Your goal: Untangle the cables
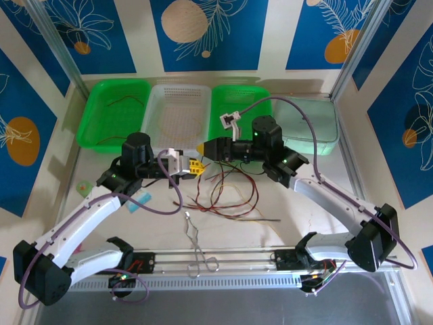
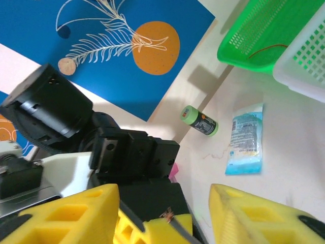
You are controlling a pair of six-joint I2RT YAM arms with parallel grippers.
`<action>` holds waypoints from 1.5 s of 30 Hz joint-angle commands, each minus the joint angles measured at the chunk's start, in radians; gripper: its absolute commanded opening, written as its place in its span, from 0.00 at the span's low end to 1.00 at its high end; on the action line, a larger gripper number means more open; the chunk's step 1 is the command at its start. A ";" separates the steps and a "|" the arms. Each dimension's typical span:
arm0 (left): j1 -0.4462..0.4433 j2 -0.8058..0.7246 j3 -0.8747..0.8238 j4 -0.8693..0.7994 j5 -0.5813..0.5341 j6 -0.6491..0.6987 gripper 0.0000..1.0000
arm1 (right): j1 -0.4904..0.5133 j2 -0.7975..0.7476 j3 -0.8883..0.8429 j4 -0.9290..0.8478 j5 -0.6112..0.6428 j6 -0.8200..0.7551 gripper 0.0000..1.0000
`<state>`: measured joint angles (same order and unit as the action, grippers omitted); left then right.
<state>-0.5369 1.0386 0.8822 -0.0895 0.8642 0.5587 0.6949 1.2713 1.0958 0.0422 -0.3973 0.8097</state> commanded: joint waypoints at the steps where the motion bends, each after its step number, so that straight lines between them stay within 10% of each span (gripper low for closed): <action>1: 0.006 -0.022 0.023 0.017 0.041 0.008 0.00 | 0.009 0.020 0.038 -0.019 -0.003 -0.020 0.42; 6: 0.006 -0.034 0.021 0.018 0.032 0.004 0.00 | 0.009 0.036 0.046 -0.036 0.007 -0.021 0.00; 25: 0.007 0.002 0.260 0.178 0.073 -0.203 0.00 | 0.005 -0.210 0.180 -0.190 0.606 -0.185 0.00; 45: 0.085 0.124 0.547 0.220 -0.281 -0.279 0.00 | -0.108 -0.168 0.437 -0.201 0.960 -0.247 0.00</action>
<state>-0.4847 1.1664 1.3888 0.0910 0.6735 0.3035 0.6239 1.1160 1.4998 -0.1658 0.4763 0.5720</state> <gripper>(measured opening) 0.049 0.051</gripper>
